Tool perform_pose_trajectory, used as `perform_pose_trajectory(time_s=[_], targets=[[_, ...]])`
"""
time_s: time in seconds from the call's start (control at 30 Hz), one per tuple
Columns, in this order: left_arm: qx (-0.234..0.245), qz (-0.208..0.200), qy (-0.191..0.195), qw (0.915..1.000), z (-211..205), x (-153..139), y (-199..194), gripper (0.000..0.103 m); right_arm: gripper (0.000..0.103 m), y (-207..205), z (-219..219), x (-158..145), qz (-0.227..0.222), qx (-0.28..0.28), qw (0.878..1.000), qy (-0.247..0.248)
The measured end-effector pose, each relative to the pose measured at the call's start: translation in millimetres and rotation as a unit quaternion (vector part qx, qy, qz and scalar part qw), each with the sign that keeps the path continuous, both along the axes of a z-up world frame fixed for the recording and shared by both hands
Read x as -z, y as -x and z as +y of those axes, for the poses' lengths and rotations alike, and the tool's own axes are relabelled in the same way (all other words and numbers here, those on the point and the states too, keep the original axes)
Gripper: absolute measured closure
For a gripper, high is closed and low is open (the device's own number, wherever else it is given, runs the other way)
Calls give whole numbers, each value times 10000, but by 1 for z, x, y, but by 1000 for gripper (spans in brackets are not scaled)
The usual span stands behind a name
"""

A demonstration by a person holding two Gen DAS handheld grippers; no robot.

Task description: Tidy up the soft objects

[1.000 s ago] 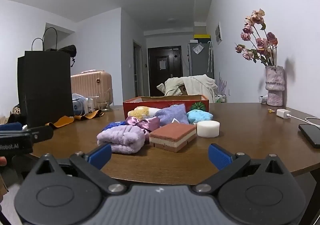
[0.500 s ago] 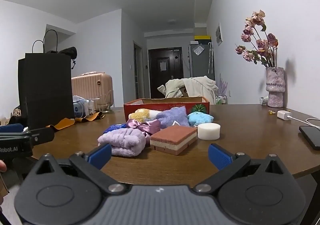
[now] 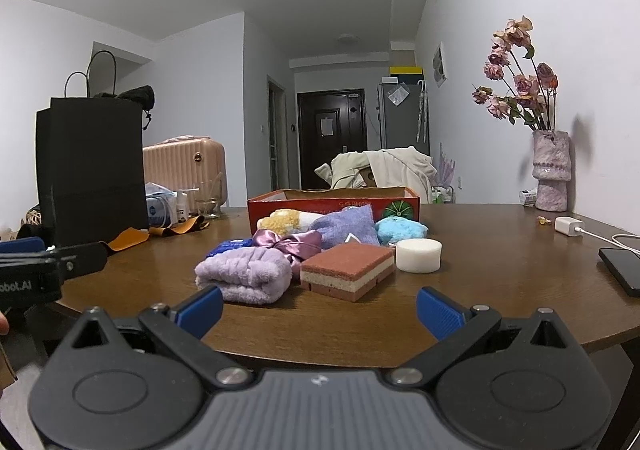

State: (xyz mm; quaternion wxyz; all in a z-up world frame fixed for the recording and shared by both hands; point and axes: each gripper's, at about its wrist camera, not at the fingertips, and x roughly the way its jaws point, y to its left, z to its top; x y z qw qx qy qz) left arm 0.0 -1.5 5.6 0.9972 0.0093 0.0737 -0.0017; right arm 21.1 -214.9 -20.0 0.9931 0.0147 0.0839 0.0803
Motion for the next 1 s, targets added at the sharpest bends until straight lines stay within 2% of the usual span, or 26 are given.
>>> perform_pose_trajectory(time_s=[1.0], targets=[[-23, 90, -7, 10000, 1, 0, -2, 0, 0, -2, 1, 4, 114, 50, 9999, 64]])
